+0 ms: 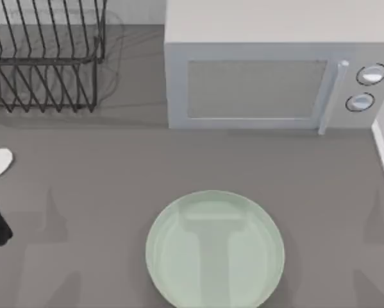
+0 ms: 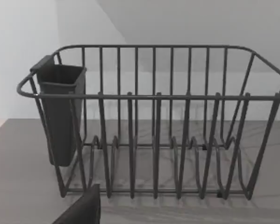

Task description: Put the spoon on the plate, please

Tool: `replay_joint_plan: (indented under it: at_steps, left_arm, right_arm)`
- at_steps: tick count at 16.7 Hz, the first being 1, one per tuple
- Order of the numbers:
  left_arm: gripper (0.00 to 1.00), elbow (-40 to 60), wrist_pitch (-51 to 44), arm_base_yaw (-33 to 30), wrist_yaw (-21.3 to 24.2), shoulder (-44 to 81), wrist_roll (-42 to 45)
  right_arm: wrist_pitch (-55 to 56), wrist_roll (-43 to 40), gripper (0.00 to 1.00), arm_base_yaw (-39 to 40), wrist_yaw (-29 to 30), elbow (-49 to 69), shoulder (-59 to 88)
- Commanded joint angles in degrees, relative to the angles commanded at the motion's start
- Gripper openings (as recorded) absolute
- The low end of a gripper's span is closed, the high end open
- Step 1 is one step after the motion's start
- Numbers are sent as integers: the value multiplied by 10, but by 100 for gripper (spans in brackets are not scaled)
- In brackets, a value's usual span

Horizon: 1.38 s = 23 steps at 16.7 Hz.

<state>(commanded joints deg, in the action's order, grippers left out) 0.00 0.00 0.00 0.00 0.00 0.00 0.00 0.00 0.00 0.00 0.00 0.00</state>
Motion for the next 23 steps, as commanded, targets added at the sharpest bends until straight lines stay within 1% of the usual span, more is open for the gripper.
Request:
replay_joint_plan:
  at_steps: [4,8,12,17,20,23]
  left_arm:
    - [100,14,-10,1,0,17,17]
    - [100,90,-77,8,1,126,110]
    - [100,204,-189,21,6,327,244]
    - [100,368,-360,51,11,647,404]
    - [100,475,-456,78,11,824,479]
    - [100,583,-533,107,9,959,535]
  right_arm:
    - [0,0,100,0,0,0,0]
    - [0,0,100,0,0,0,0]
    - [0,0,100,0,0,0,0]
    - [0,0,100,0,0,0,0]
    - [0,0,100,0,0,0,0]
    - [0,0,100,0,0,0,0]
